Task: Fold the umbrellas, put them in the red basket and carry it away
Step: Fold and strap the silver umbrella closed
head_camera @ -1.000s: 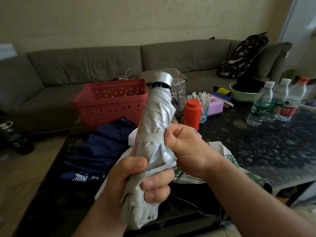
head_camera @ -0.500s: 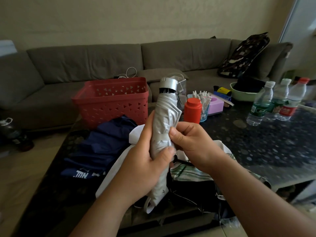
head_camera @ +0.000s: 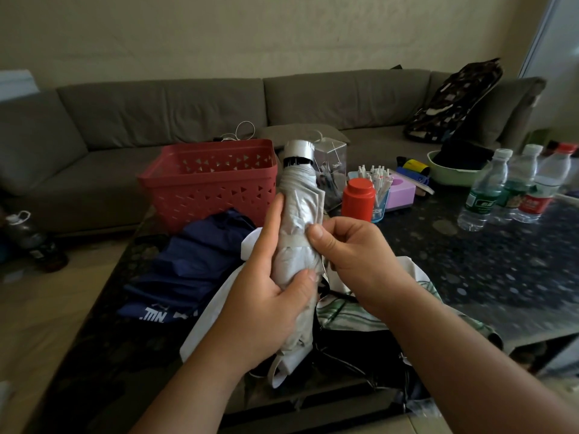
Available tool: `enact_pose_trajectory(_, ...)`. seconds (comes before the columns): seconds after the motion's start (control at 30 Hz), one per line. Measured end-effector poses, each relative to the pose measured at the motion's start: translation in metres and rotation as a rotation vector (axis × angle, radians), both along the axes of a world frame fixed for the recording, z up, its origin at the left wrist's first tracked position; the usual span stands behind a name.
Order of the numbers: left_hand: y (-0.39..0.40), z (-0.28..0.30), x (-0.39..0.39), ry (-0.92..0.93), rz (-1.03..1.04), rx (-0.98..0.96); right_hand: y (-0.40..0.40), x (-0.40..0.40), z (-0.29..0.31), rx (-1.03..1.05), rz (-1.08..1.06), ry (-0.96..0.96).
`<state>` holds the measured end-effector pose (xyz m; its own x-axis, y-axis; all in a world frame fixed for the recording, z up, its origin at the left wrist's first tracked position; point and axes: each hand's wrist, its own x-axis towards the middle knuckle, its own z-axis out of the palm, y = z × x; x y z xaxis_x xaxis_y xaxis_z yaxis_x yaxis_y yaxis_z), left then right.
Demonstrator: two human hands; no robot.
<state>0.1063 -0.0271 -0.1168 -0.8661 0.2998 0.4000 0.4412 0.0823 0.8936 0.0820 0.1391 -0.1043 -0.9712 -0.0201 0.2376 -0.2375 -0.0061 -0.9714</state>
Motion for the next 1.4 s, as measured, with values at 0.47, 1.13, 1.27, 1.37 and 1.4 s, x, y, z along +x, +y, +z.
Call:
enact_pose_trajectory(0.47, -0.003, 0.009, -0.007, -0.126, 0.06, 0.24, 0.014, 0.018, 0.028, 0.0, 0.018, 0.127)
enact_pose_trajectory(1.13, 0.004, -0.001, -0.004, -0.073, 0.197, -0.016, -0.015, 0.006, 0.012, 0.231, -0.203, 0.112)
enact_pose_trajectory(1.27, 0.007, 0.0, -0.001, -0.117, 0.177, 0.017, -0.012, -0.002, 0.003, 0.29, -0.189, 0.208)
enact_pose_trajectory(1.37, 0.007, 0.003, -0.001, -0.161, 0.147, 0.053, -0.015, -0.004, 0.002, 0.116, -0.147, 0.201)
enact_pose_trajectory(1.4, 0.007, 0.002, -0.002, -0.176, 0.131, 0.068, -0.017, -0.004, 0.001, 0.075, -0.145, 0.196)
